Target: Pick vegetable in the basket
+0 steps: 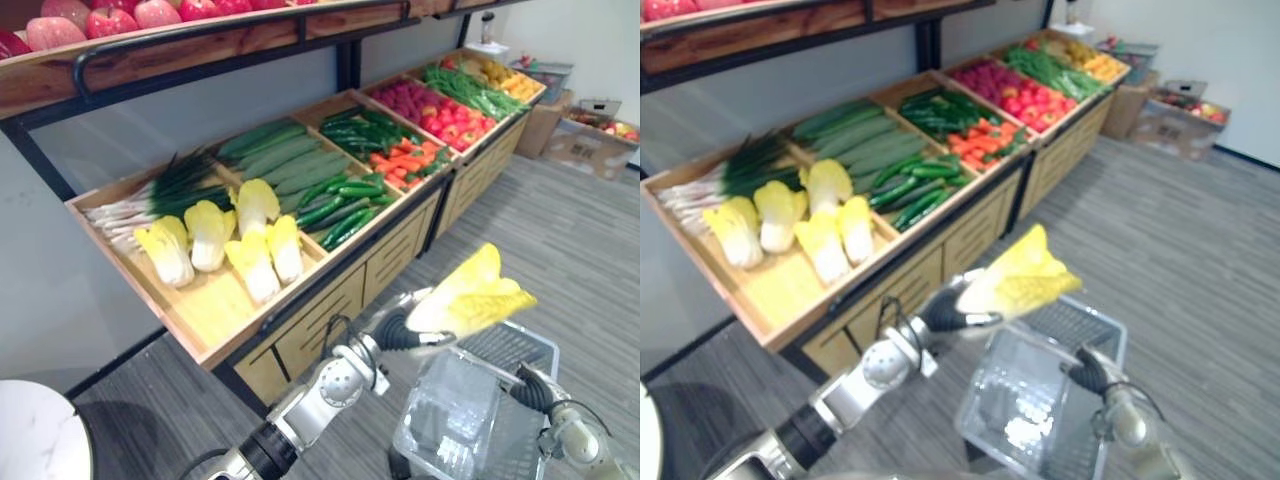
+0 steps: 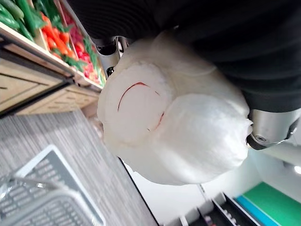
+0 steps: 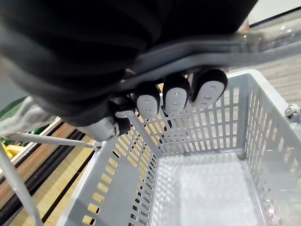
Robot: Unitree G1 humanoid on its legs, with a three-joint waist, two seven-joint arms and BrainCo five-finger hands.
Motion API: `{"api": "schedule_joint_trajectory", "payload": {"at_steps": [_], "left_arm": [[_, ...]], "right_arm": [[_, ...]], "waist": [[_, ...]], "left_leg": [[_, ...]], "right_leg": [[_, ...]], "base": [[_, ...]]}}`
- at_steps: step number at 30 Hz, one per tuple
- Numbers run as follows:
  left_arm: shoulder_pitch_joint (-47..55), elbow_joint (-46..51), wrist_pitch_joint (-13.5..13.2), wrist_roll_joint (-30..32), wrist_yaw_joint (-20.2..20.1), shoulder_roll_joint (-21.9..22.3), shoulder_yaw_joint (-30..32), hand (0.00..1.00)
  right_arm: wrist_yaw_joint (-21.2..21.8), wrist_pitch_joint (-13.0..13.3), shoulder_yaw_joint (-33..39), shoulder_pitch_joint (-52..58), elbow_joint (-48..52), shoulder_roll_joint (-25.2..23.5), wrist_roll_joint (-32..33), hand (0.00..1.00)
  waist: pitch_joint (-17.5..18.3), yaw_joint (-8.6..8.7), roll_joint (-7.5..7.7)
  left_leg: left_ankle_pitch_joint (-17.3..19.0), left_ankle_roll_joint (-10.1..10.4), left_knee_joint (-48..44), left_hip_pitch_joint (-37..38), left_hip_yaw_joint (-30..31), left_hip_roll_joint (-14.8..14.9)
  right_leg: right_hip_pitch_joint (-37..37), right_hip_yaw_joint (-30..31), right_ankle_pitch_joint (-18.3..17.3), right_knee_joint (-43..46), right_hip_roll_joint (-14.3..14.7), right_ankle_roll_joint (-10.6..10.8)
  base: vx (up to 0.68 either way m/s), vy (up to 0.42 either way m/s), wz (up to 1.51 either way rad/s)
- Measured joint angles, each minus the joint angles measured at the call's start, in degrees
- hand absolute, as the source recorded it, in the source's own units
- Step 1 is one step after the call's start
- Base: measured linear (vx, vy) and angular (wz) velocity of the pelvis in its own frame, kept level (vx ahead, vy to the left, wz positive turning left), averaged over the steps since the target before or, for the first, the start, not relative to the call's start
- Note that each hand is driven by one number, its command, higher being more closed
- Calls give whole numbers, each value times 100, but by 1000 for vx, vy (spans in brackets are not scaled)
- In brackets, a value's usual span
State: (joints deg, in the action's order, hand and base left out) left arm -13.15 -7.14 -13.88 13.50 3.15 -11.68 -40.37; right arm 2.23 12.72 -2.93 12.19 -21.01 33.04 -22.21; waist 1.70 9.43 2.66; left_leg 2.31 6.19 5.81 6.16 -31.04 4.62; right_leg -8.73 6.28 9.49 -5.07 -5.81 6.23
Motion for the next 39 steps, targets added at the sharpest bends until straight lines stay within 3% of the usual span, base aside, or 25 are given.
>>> {"api": "schedule_joint_trajectory", "payload": {"at_steps": [4,12,19,21,27,34,39], "left_arm": [[0,13,-1,-386,-255,-10,-366,100],[236,634,-107,-880,-556,-134,-772,100],[461,576,-184,-869,-884,-216,-1612,100],[452,417,-220,-788,-945,-194,-1737,100],[404,-1251,-229,9,-1081,150,-1956,100],[75,-2646,-214,923,-795,733,-1909,100],[-121,-3066,-144,1253,-542,970,-1714,100]], "right_arm": [[213,-29,-17,-96,-22,64,243,100],[220,-195,37,-361,-240,201,554,100],[222,-273,216,-410,-228,173,879,100],[222,-273,240,-463,-217,172,931,100],[222,-272,254,-590,63,37,990,100],[221,-275,263,-614,289,-99,1176,100],[223,-278,267,-614,326,-266,1210,100]], "waist": [[57,-8,-8],[86,-50,-39],[88,-95,-42],[86,-88,-39],[95,-10,-53],[90,9,-45],[85,31,-38]], "left_leg": [[51,-13,-2,100,-157,-21],[101,28,5,234,-230,-14],[104,30,7,247,-126,-3],[103,30,7,248,-127,-3],[105,31,6,246,-137,1],[115,34,-10,198,-146,1],[121,27,-29,195,-146,5]], "right_leg": [[23,144,4,4,18,6],[136,193,-10,4,33,22],[202,87,-54,15,13,29],[201,88,-54,15,15,29],[187,108,-66,12,29,10],[110,122,-72,6,38,1],[109,121,-59,-7,44,19]], "base": [[6,-23,-19],[0,-38,-5],[-13,-45,8],[-14,-39,0],[-14,-41,-1],[-14,-29,-1],[0,0,0]]}}
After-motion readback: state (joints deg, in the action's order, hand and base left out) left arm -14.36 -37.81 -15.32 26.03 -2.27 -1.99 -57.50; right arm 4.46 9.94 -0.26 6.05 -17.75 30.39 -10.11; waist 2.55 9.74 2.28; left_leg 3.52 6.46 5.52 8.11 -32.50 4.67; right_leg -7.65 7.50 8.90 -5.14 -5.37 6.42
